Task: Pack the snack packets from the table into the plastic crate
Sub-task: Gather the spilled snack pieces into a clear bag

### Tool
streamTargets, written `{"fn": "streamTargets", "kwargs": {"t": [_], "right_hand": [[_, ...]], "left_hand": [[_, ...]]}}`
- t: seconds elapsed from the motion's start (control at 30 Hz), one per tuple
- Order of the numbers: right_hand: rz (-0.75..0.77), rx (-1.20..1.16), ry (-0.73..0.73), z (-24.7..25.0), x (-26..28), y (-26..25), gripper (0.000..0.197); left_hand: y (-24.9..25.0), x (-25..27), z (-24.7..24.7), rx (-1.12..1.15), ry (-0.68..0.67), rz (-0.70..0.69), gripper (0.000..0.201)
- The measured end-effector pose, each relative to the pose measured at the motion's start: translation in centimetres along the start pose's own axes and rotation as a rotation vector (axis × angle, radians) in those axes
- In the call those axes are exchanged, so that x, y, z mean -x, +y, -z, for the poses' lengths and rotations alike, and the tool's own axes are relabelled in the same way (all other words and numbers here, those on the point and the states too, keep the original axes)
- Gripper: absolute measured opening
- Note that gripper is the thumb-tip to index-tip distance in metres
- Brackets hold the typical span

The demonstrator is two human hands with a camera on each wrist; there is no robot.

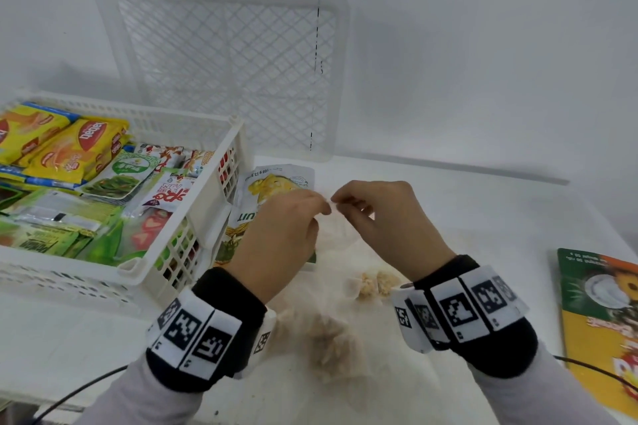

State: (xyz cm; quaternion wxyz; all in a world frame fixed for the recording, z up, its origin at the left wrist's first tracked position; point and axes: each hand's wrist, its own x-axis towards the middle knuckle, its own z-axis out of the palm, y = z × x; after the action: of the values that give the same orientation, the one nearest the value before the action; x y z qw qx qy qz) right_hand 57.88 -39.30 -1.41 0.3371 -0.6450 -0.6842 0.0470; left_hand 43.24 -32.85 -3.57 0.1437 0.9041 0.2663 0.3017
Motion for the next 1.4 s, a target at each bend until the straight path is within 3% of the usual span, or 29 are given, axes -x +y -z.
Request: {"fn": "streamTargets", "kwargs": {"t": [0.13, 0.3, 0.4, 0.47, 0.63, 0.7, 0.77, 0.83, 0.9, 0.97, 1.03, 1.2, 1.4], "right_hand": [[-0.146, -0.019, -0.201, 0.5, 0.5, 2.5, 0.03], [-0.338, 0.389, -0.702, 0.0, 2.6, 6.6, 0.048], [-0.363, 0.415, -0.797, -1.1, 3.7, 7.6, 0.057], [-0.371, 0.432, -0.811, -1.8, 4.2, 8.1, 0.051], [-0.505, 0.41, -0.654, -1.7, 4.5, 8.4, 0.012], [-0.539, 0.371, -0.454, -0.6, 4.0, 8.4, 0.005], [-0.484, 0.265, -0.156, 0.8, 3.4, 7.9, 0.008], [-0.383, 0.001, 0.141, 2.5, 2.7, 6.2, 0.009], [-0.268, -0.352, 0.289, 3.6, 2.1, 3.5, 0.009], [-0.166, -0.532, 0.292, 3.3, 1.7, 1.3, 0.007], [-0.116, -0.509, 0.261, 2.0, 1.7, -0.3, 0.007], [0.037, -0.093, 0.24, -0.3, 2.4, 0.4, 0.01], [0.14, 0.414, 0.083, -1.9, 2.1, 0.3, 0.017]], "left_hand": [[-0.8, 0.1, -0.1, 0.026, 0.037, 0.132, 0.032], [-1.2, 0.3, -0.4, 0.108, 0.007, 0.183, 0.037], [-1.1, 0.4, -1.0, 0.116, -0.012, 0.181, 0.037], [-1.0, 0.3, -1.3, 0.11, -0.03, 0.17, 0.037], [-1.1, 0.1, -1.7, 0.111, -0.058, 0.202, 0.043], [-1.1, 0.1, -1.7, 0.111, -0.072, 0.225, 0.047], [-1.1, 0.1, -1.7, 0.121, -0.09, 0.242, 0.05], [-1.2, 0.0, -1.6, 0.126, -0.1, 0.249, 0.051], [-1.3, -0.1, -1.7, 0.1, -0.12, 0.245, 0.051], [-1.0, -0.2, -1.9, 0.076, -0.129, 0.221, 0.042], [-0.4, -0.4, -1.9, 0.072, -0.103, 0.185, 0.026], [-0.1, -0.3, -1.2, 0.216, -0.096, 0.263, 0.048], [1.5, -0.5, -1.3, 0.248, -0.119, 0.209, 0.041]]}}
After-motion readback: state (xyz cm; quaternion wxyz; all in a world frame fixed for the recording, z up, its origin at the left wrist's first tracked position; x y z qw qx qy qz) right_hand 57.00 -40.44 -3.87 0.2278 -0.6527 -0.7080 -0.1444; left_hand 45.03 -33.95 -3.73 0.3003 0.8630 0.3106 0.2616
